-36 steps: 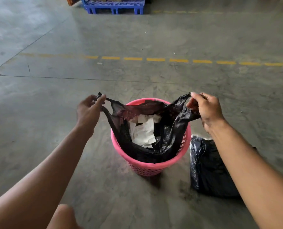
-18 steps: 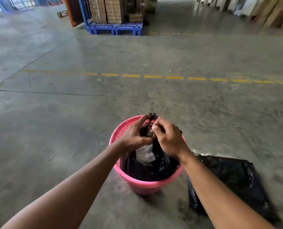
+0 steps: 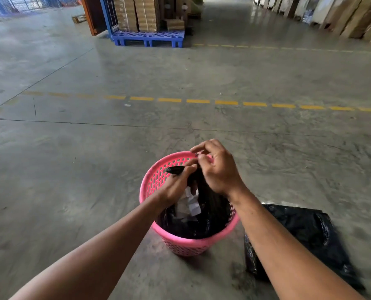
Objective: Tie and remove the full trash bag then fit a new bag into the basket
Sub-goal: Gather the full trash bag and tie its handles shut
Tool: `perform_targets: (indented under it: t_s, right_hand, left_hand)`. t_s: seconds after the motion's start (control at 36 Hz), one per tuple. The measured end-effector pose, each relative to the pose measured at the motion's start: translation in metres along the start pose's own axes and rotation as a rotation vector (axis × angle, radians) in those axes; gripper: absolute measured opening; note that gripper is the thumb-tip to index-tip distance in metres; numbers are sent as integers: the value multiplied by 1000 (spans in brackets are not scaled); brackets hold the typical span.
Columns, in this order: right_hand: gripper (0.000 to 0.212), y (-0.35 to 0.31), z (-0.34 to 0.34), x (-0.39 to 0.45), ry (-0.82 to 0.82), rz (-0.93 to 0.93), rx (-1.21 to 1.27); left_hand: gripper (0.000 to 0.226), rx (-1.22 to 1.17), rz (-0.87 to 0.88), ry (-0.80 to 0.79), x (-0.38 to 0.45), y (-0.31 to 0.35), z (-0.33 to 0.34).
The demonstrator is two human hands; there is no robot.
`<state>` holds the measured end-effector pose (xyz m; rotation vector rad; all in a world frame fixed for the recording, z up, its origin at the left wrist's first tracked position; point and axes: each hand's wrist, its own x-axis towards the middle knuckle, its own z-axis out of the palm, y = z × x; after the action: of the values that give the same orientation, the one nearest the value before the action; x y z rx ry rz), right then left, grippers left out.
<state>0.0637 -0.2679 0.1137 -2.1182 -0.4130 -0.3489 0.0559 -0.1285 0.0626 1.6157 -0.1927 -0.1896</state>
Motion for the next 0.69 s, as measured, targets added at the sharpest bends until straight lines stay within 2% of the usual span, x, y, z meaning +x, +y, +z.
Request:
perform_targets:
  t_s: [0.06, 0.19, 0.31, 0.42, 0.53, 0.61, 0.69]
  right_hand:
    - [29, 9, -10, 2, 12, 37, -44]
    - [41, 22, -4, 3, -148, 25, -55]
    - [28, 18, 2, 11, -114, -12, -70]
    - [13, 21, 1, 15, -49, 10, -72]
    - [10, 28, 4, 11, -14, 35, -69]
    - [8, 29, 6, 8, 6, 21, -72]
    - [9, 29, 5, 7, 13, 35, -60]
  left_hand:
    - [38, -57, -9, 43, 1, 3, -6]
    - [35, -185, -62, 102, 1, 11, -12]
    - [38, -156, -94, 49, 1, 9, -15]
    - [37, -256, -102, -12, -1, 18, -20]
    - [36, -271, -151, -80, -2, 21, -22]
    - [44, -211, -145, -124, 1, 16, -25]
    - [50, -130, -172, -103, 5, 15, -30]
